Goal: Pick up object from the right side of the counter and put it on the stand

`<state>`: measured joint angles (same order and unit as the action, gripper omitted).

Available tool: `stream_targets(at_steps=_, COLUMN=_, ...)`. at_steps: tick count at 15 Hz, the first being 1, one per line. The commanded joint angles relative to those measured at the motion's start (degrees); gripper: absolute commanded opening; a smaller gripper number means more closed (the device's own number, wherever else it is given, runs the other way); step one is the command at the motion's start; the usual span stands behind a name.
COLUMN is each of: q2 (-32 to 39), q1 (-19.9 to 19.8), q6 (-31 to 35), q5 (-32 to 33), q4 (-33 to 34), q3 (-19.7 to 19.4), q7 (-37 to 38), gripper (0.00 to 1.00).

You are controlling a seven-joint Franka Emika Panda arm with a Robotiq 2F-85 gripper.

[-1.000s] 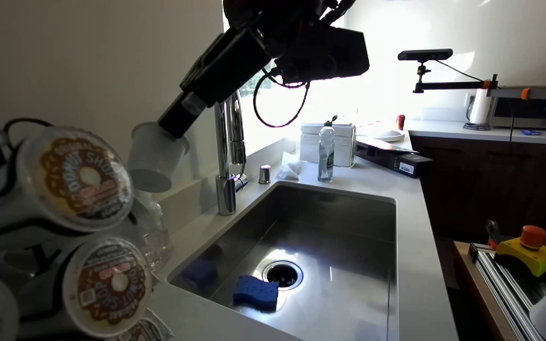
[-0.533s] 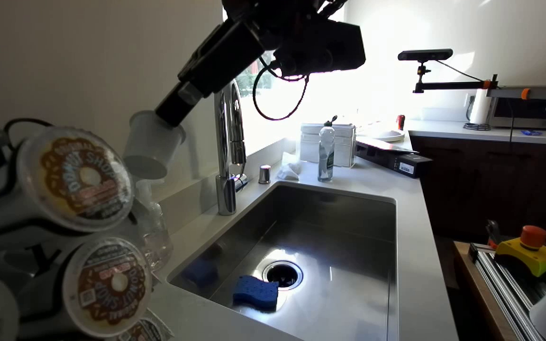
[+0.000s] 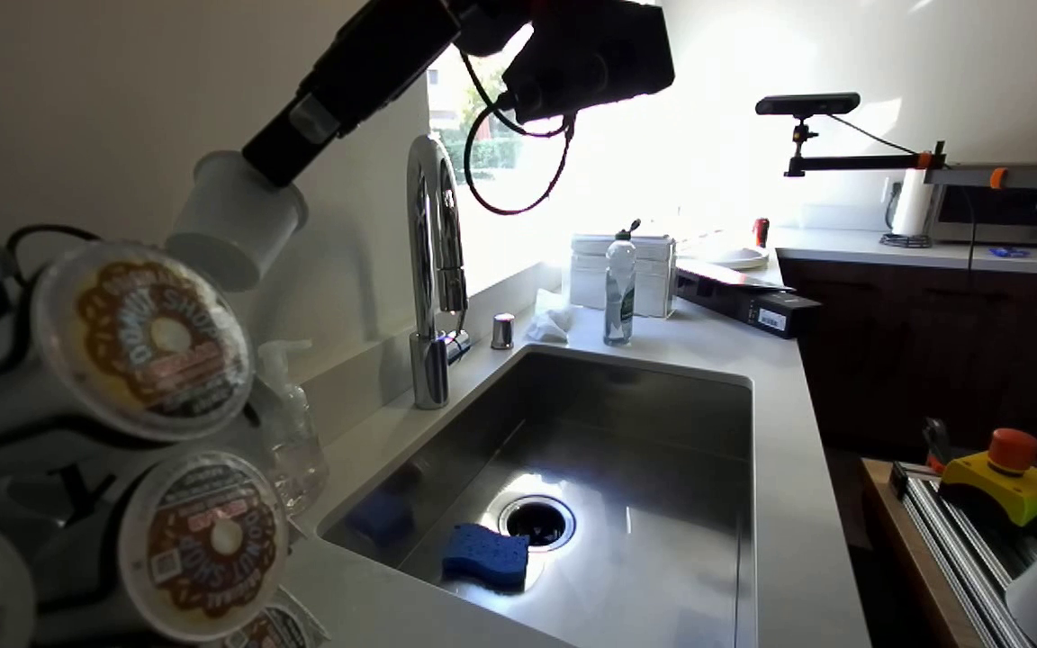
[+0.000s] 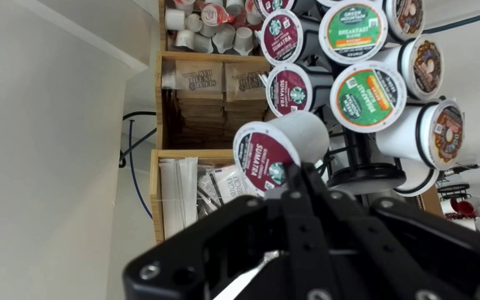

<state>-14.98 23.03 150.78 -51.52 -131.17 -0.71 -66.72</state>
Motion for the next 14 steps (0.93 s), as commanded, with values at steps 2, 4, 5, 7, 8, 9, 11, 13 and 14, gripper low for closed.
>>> stream_targets(at_steps=2, q2=2.40, q1=-2.56, q6=-3.54, q5=-4.72, q4=2.91, q3=1.92, q7=-0.89, gripper=0.01)
stream_targets(at_steps=4, q2=3.03, q1=-3.28, q6=-4.20, q5=-5.88, q4=3.67, q3=2.43, q7=-1.02, gripper=0.01)
stream_targets(at_steps=5, q2=3.35, q1=-3.63, q6=-4.55, q5=-6.53, q4=4.05, q3=2.67, q7=-1.10, gripper=0.01)
stream_targets(at_steps=7, q2=4.00, q1=-4.18, q6=-5.15, q5=-8.03, q4=4.73, q3=3.06, q7=-1.34, gripper=0.01)
stream_targets(at_steps=8, q2=4.35, q1=-4.51, q6=-5.02, q5=-8.50, q4=5.04, q3=3.41, q7=-1.24, gripper=0.01)
stream_targets(at_steps=9, q2=4.75, q1=-4.84, q6=-5.14, q5=-9.07, q4=5.40, q3=3.72, q7=-1.13, gripper=0.01)
stream_targets(at_steps=11, q2=5.42, q1=-5.45, q6=-5.82, q5=-9.91, q4=5.95, q3=4.24, q7=-0.93, gripper=0.01)
stream_targets(at_steps=13, q2=5.97, q1=-6.08, q6=-6.27, q5=-10.51, q4=6.44, q3=4.76, q7=-0.79, gripper=0.01)
stream_targets(at_steps=14, q2=6.23, q1=-6.40, q6=-6.58, q5=-10.72, q4=6.65, q3=5.03, q7=-0.71, gripper=0.01)
